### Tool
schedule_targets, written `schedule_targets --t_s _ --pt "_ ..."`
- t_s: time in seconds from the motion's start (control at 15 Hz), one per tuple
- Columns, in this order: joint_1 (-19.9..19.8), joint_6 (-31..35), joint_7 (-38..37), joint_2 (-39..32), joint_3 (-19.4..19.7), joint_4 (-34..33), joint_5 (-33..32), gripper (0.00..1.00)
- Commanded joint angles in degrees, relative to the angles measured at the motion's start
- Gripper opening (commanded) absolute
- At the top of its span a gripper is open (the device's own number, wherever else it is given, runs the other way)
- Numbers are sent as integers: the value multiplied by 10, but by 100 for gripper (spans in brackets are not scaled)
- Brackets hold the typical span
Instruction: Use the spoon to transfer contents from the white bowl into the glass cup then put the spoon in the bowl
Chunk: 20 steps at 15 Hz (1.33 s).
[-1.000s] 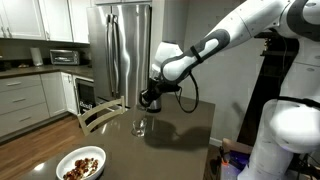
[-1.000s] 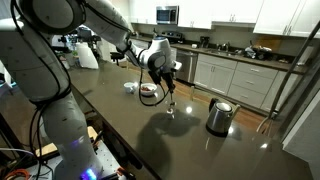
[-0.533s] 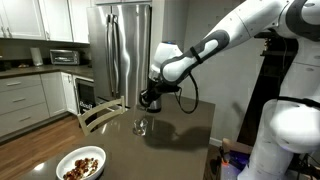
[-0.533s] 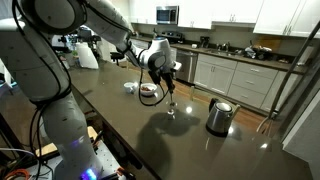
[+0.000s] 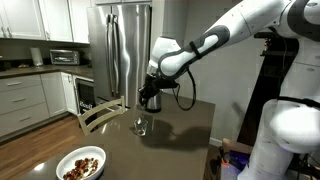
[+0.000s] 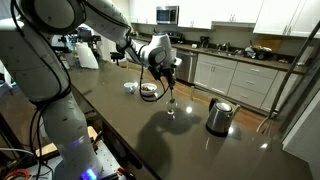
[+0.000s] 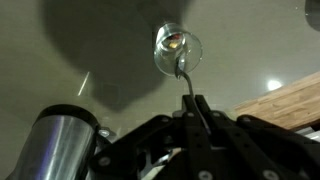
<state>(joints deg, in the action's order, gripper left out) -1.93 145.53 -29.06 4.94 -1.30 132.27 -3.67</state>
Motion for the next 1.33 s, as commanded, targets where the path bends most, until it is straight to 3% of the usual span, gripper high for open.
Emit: schedule_targets --t_s 0.0,0.2,0.8,1.27 --pt "8 -27 11 17 -7 -18 13 2" --pt "22 -21 40 27 -11 -25 62 2" --pt "83 -8 273 12 -2 -50 354 2" --pt "93 -15 389 -54 -19 -86 463 2"
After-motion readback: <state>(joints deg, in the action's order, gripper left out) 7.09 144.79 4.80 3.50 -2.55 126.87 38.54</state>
